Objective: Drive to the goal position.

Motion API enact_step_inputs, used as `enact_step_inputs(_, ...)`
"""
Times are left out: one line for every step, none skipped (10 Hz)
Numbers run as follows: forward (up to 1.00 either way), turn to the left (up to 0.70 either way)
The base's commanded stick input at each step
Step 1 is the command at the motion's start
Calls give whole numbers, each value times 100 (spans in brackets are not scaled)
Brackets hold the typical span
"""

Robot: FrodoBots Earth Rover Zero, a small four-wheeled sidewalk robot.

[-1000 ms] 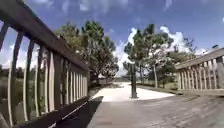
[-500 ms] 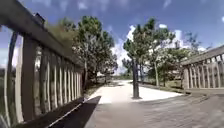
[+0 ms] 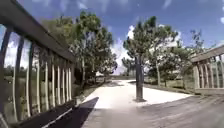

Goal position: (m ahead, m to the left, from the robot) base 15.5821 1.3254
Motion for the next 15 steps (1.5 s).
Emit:
enact_step_inputs(85,0)
enact_step_inputs(85,0)
enact_step_inputs(85,0)
enact_step_inputs(85,0)
enact_step_inputs(85,0)
enact_step_inputs(85,0)
enact_step_inputs(85,0)
enact_step_inputs(85,0)
enact_step_inputs(85,0)
enact_step_inputs(85,0)
enact_step_inputs(85,0)
enact_step_inputs(85,0)
enact_step_inputs(85,0)
enact_step_inputs(85,0)
enact_step_inputs(85,0)
